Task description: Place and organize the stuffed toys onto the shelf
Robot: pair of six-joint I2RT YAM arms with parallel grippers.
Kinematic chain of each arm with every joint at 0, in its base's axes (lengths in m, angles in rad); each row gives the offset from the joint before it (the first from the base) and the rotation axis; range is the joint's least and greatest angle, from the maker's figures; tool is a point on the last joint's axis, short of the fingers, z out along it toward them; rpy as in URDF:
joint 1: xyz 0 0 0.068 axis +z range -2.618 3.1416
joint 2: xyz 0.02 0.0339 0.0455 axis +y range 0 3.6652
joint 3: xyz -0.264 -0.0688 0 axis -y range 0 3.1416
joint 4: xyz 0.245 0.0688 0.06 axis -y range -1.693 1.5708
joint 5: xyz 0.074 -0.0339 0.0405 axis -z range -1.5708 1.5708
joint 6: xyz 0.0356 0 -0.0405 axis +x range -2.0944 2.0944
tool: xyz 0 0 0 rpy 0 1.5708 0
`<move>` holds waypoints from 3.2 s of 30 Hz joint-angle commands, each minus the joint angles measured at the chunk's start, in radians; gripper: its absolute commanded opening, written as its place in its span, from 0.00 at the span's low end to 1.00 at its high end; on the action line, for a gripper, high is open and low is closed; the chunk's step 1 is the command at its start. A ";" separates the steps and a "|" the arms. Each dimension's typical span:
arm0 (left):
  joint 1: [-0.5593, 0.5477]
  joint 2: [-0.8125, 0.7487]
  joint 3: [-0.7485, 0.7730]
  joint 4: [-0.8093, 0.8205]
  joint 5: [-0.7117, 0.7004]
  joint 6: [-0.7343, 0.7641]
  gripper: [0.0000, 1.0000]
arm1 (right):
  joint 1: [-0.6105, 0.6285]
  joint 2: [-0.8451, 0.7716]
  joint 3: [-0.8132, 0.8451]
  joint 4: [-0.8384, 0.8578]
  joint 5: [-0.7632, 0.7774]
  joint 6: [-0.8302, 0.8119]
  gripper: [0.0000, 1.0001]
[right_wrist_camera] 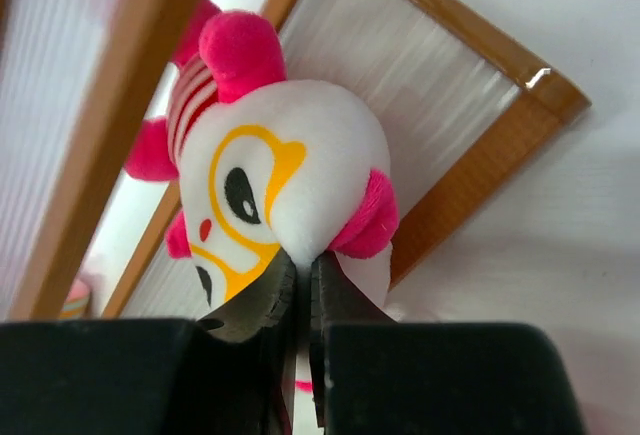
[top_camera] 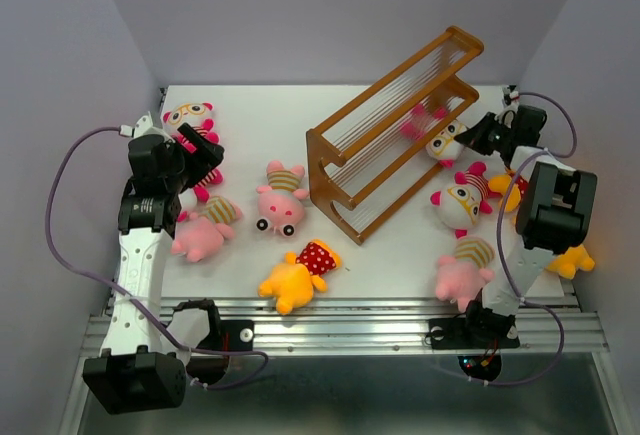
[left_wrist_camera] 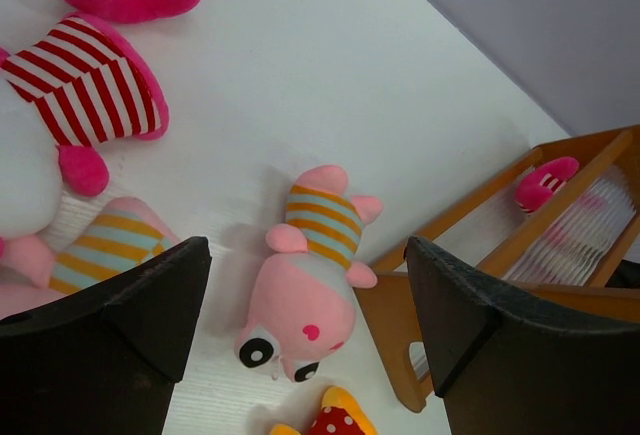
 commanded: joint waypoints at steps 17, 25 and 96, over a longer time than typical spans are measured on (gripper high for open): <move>0.001 -0.014 -0.014 0.053 0.043 -0.027 0.90 | 0.003 -0.069 -0.205 0.678 0.179 -0.171 0.01; 0.001 -0.023 -0.021 0.048 0.040 -0.029 0.90 | 0.012 -0.022 -0.163 0.593 0.196 -0.231 0.12; 0.100 0.499 0.270 0.143 0.256 0.079 0.00 | -0.057 -0.566 0.257 -1.212 -0.527 -1.278 0.95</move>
